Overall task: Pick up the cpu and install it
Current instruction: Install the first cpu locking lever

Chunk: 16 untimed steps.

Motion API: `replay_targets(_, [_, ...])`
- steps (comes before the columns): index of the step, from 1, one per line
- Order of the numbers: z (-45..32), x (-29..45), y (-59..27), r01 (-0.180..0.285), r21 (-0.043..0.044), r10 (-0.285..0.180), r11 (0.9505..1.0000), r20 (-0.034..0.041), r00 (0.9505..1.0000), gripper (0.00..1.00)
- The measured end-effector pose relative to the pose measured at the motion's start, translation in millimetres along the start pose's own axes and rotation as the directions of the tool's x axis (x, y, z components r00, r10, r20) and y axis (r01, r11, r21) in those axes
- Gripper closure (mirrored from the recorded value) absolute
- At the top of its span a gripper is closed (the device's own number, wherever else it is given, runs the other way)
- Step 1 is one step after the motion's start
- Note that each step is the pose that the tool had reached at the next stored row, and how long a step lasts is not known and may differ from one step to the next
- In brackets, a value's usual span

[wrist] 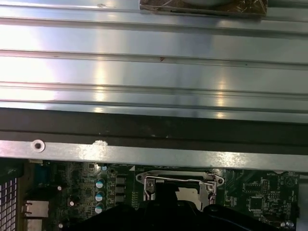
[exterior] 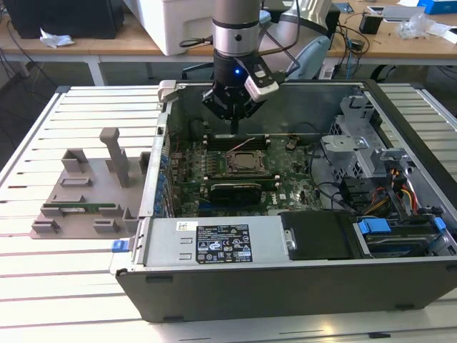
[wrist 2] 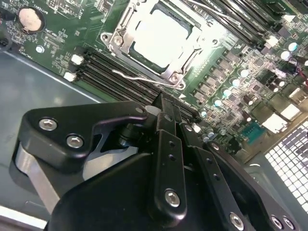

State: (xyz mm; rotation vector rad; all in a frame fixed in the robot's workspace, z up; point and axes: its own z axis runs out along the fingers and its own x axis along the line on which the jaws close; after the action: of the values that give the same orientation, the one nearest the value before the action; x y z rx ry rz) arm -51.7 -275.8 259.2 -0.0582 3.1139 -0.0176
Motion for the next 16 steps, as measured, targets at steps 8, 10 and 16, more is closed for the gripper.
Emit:
replay_targets(8, [1.5,0.3,-5.5,-0.003,-0.0533,0.003,0.9986,0.002,1.0,0.89])
replay_targets(10, [6.8,0.4,-5.5,-0.003,-0.0496,0.003,0.9988,0.0015,1.0,0.89])
replay_targets(16, [22.3,0.6,-5.2,-0.003,-0.0497,0.003,0.9988,-0.0014,1.0,0.89])
